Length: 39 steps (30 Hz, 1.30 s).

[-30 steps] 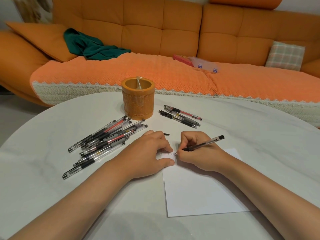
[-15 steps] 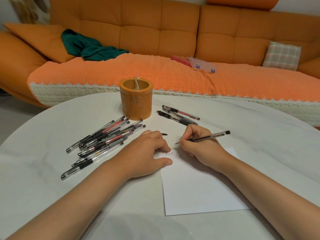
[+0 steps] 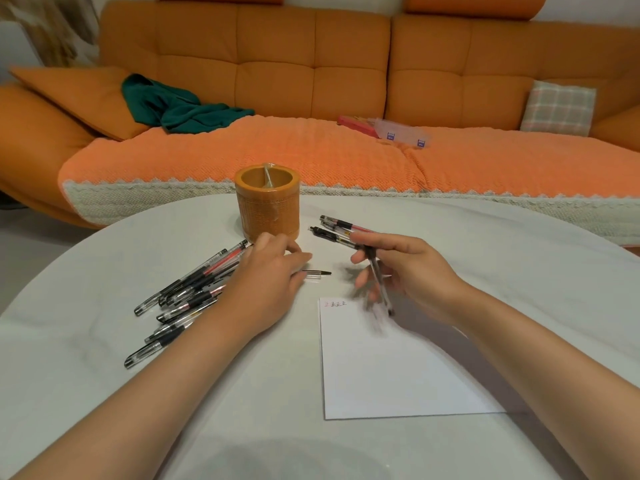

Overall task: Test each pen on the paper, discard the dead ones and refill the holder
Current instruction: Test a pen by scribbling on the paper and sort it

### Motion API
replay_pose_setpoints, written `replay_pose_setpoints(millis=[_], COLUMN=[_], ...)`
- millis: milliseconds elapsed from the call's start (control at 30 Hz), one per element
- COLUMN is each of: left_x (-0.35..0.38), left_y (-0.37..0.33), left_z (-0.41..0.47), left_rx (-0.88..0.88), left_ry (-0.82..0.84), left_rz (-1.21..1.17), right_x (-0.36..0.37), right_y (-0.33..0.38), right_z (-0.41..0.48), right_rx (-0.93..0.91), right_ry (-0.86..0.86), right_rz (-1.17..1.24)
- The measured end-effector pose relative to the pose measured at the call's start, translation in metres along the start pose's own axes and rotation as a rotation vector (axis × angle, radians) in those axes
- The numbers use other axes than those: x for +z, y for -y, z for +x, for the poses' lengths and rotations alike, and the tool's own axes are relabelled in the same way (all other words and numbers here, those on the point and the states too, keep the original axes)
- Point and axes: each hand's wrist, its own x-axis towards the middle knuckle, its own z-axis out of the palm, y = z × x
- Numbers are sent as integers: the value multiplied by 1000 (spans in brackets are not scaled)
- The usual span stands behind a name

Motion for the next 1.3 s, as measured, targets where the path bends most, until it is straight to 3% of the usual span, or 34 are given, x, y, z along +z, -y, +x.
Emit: replay_pose_setpoints(millis=[133,367,500,833,967,1067,1167,1300], left_x=[3,-7,-8,-13,-20,-30,-36,-34], left_y=[-5,-12,-13,-24,-37,-48,-56,-59], left_z=[2,3,0,-1,0,2,1,-4], left_rx=[28,-29,-24,-16,-218,-320,-380,-395], left_ry=[11,-29,5,100,244,326,370,416], left_rz=[28,-31,-84,-131,-476,-783,-861,-873], right_x=[-3,-2,3,3,7,11,18,24], right_y=[8,8,8,1,3,7,5,3], right_z=[-3,-4,-7,-5,-9,-15,-18,-20], right_rx=[-9,-211,-295,-373,-344,-425,-518,-543], right_ry=[18,-46,-115,-37,50,27,-54,-103], right_rz=[-91,-909,-1176,-1205,-1182,-1294,-1491,-1578])
